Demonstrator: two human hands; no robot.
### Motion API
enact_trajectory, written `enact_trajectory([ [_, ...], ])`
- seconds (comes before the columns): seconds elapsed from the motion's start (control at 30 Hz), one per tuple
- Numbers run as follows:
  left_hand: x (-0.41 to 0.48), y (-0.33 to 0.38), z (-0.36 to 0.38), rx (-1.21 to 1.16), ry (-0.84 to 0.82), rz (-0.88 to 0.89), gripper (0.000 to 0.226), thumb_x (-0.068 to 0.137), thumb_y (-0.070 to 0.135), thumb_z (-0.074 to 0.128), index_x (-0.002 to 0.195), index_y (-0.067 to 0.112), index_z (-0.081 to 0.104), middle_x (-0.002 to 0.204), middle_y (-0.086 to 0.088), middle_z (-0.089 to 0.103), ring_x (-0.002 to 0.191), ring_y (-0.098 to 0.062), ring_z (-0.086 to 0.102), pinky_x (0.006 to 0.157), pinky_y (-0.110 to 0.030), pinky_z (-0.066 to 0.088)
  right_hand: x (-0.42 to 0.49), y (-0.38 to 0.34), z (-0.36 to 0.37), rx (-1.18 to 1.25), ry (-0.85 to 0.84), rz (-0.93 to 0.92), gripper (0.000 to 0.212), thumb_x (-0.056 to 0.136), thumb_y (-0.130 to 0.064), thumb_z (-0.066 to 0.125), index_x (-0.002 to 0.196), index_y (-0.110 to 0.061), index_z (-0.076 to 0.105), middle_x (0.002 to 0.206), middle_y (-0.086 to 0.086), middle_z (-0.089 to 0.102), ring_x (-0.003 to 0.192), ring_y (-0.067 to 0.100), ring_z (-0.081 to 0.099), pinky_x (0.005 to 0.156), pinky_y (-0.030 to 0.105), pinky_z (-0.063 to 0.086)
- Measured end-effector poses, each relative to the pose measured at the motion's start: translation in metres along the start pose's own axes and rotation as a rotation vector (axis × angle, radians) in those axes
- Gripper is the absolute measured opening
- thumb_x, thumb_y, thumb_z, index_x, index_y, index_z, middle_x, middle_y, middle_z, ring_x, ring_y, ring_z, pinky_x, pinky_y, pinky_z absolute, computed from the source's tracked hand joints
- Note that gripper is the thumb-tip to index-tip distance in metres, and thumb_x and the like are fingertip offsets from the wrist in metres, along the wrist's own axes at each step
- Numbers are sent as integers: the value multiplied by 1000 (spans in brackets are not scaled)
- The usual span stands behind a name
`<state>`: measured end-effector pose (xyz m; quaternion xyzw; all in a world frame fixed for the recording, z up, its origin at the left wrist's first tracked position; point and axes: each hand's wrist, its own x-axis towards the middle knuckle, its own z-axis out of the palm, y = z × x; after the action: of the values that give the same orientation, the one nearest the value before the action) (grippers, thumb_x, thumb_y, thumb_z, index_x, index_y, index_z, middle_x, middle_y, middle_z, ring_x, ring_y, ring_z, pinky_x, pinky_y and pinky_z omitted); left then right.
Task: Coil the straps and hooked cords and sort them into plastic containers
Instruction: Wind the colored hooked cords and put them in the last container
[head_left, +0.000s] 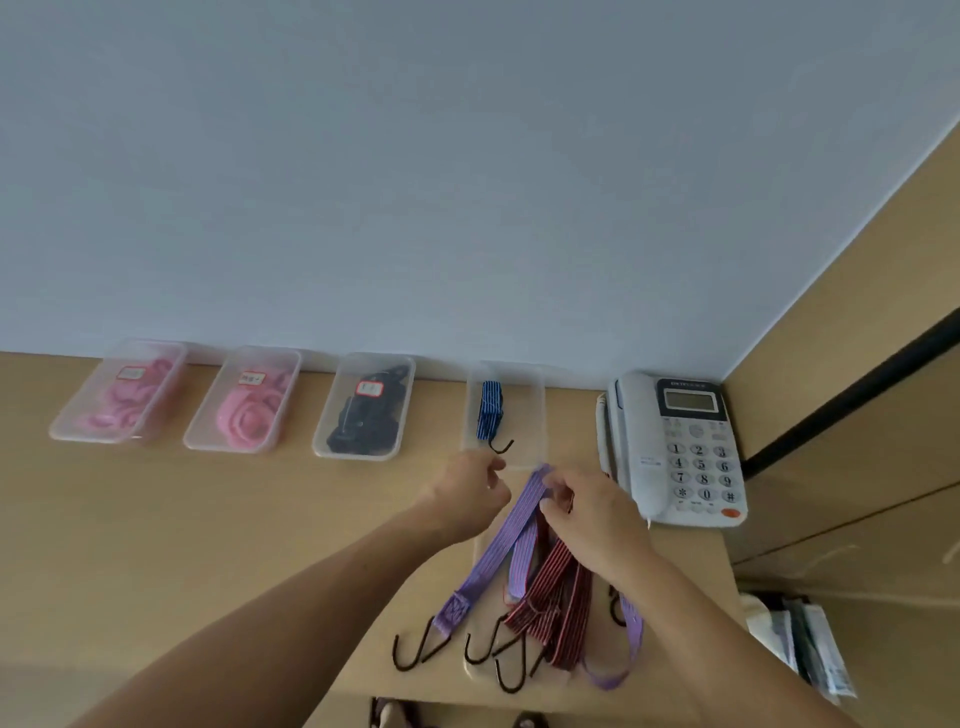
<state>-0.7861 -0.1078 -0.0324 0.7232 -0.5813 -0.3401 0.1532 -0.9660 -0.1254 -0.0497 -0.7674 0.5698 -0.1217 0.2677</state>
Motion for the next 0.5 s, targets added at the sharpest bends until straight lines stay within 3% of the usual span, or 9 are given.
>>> enact_trajectory([
  [0.13,-17,-1,10,7,-67,-55,38,92,11,52,129,9,60,116,-4,66,104,-18,59,82,-18,39,-19,6,8,-26,-138,-72,22,90,-30,61,112,-27,65,107,-10,60,94,8,60,83,21,45],
  [0.3,-25,-13,13,19,-86,-116,39,93,10,53,131,8,58,119,-6,66,108,-19,59,76,-13,34,-33,-1,28,-218,-272,-92,31,89,-39,57,118,-29,59,118,-7,57,107,18,61,88,32,47],
  [0.4,-29,-26,10,34,-107,-139,40,93,13,55,132,11,57,119,-5,64,107,-19,59,78,-17,38,-37,-8,40,-246,-257,-121,39,90,-41,57,127,-30,55,125,-7,52,111,19,59,88,32,46],
  [0.5,-33,-41,5,58,-135,-147,40,93,16,55,133,12,56,120,-4,63,108,-19,59,83,-21,41,-35,-22,53,-277,-248,-261,38,91,-33,56,129,-28,53,130,-7,48,109,20,58,85,33,46],
])
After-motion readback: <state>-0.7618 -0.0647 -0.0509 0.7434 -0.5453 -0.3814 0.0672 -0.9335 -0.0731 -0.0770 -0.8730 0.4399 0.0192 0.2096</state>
